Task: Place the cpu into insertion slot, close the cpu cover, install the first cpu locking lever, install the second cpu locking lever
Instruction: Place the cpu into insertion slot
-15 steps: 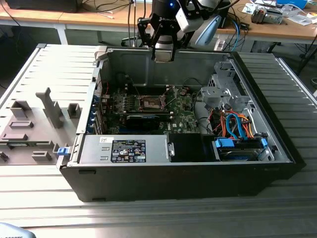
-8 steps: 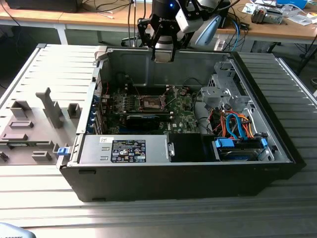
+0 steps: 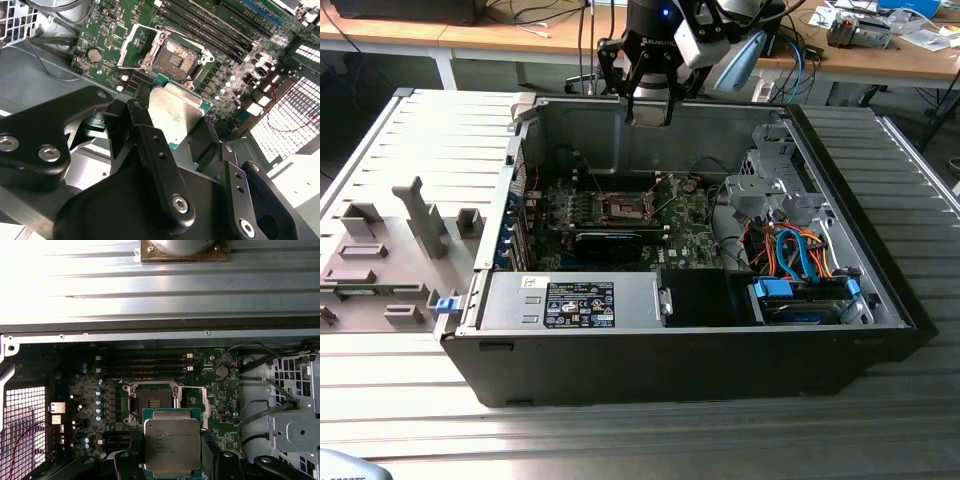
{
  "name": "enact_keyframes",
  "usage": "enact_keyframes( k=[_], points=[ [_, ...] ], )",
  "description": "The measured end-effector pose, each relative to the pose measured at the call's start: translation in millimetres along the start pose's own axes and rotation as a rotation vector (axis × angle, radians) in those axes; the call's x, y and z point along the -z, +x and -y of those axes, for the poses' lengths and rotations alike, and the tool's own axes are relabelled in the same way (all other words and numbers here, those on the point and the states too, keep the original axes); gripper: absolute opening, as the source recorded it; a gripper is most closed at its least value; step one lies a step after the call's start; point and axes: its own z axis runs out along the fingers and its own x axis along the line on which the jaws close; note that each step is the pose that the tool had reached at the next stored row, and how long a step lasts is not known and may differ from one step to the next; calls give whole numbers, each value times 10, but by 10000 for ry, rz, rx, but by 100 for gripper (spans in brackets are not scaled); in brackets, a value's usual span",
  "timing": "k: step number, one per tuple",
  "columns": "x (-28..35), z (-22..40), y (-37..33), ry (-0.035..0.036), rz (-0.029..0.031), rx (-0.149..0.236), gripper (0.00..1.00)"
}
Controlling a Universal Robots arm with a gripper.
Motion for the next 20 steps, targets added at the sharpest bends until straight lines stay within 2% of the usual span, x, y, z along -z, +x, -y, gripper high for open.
enact_keyframes(
  k=[20],
  points=[
    [-55,3,-1,-1,0,0,55]
  ],
)
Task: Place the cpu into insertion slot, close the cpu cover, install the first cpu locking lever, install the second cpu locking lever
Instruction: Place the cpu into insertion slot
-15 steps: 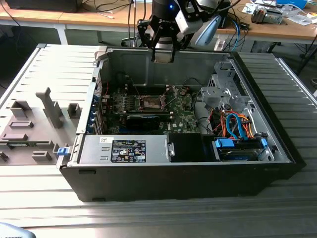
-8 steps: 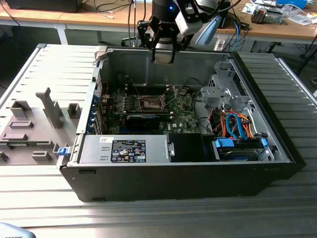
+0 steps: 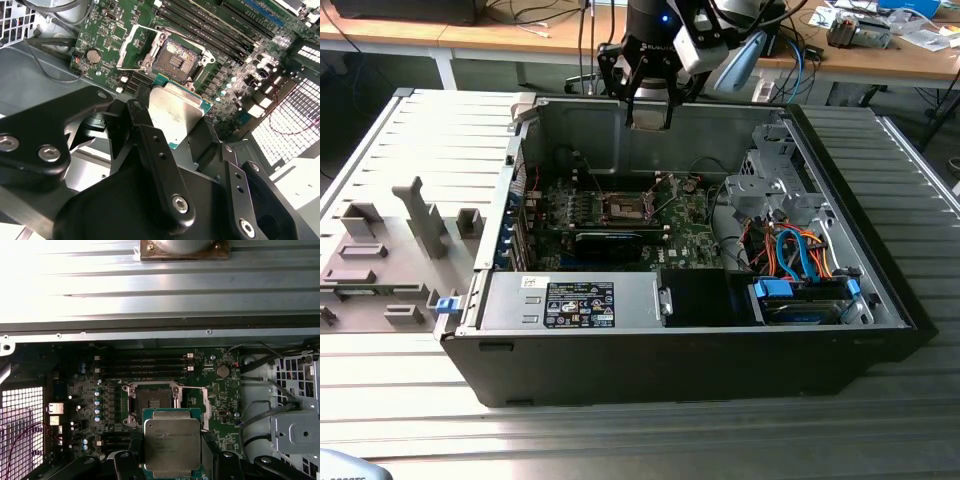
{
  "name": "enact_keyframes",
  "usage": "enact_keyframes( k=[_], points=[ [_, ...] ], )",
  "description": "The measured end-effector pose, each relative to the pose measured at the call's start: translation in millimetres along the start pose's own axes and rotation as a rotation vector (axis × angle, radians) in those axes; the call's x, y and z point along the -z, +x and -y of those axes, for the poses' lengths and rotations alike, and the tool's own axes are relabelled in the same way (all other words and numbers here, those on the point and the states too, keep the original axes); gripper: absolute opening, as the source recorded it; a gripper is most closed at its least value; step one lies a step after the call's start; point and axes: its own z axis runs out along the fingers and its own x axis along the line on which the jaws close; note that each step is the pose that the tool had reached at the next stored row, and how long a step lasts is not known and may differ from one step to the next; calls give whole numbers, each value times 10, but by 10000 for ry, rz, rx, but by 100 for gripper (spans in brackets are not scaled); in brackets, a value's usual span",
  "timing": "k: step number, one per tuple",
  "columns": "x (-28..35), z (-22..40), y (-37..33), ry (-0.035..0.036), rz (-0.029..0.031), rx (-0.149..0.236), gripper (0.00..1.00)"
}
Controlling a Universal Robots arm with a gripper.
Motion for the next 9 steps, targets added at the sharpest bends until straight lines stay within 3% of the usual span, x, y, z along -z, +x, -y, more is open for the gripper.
enact_keyframes(
  k=[9],
  points=[
    [-22,1,0,0,0,0,55]
  ],
)
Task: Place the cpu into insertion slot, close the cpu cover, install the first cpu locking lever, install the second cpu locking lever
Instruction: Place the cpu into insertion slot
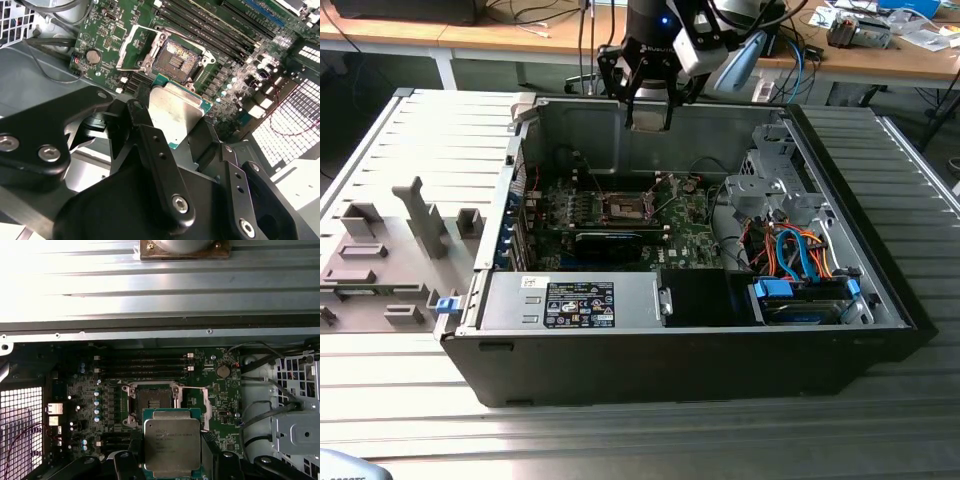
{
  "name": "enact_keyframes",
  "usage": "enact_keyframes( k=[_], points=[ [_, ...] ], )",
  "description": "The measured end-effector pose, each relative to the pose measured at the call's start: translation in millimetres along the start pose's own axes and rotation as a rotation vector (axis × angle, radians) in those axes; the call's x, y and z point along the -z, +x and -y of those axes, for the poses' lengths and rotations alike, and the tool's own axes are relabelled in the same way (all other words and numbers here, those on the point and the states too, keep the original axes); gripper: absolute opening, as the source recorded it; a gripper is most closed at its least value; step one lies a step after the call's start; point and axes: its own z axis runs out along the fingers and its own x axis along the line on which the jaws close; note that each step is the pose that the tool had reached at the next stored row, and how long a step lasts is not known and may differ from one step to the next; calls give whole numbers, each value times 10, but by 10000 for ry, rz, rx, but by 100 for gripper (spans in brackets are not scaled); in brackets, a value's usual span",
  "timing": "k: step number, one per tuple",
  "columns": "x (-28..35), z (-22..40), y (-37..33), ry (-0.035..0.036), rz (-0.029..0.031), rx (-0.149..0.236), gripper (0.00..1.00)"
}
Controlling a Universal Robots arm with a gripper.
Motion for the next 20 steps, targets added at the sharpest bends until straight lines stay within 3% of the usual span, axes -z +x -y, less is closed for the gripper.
enact_keyframes(
  k=[20],
  points=[
    [-50,2,-1,0,0,0,55]
  ],
)
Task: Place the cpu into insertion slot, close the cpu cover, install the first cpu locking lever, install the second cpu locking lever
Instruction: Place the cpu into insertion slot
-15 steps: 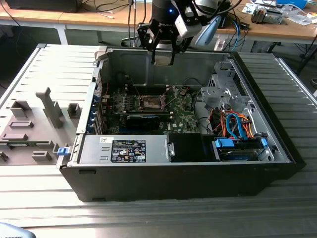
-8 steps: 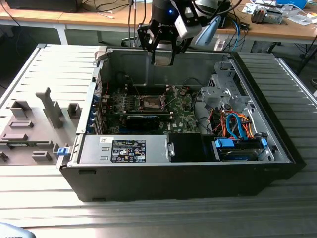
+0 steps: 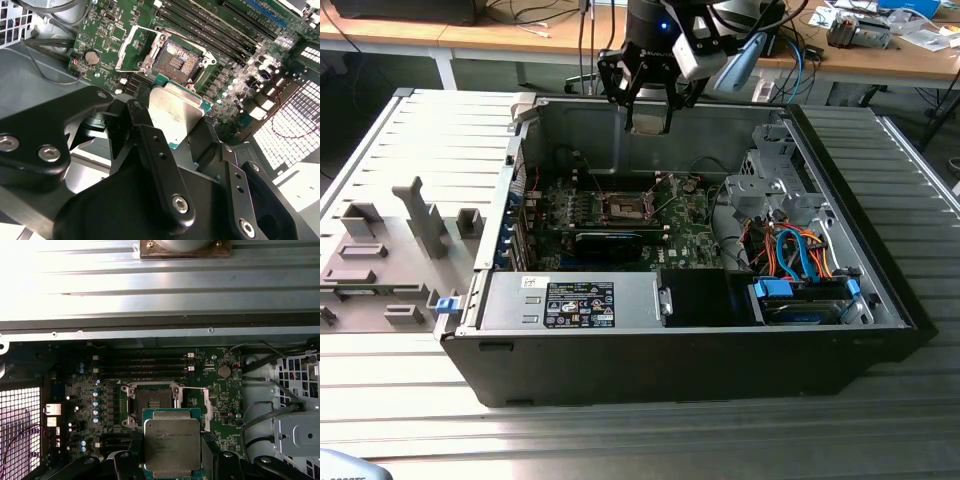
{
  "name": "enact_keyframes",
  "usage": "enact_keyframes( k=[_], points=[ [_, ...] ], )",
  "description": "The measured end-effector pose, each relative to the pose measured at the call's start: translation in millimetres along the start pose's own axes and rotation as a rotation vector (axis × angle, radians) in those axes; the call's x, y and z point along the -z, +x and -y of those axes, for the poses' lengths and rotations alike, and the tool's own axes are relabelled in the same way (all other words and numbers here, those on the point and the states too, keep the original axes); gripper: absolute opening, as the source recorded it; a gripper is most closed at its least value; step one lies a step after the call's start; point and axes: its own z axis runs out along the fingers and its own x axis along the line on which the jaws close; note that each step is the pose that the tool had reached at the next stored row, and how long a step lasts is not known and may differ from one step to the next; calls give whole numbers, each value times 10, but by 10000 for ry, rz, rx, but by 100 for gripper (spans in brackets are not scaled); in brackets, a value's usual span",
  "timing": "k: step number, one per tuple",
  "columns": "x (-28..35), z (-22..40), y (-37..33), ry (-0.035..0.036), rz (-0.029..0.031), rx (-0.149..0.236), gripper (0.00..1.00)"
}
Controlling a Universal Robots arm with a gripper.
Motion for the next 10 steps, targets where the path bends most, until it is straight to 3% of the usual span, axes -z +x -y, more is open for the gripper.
enact_keyframes(
  k=[10],
  points=[
    [-22,1,0,0,0,0,55]
  ],
)
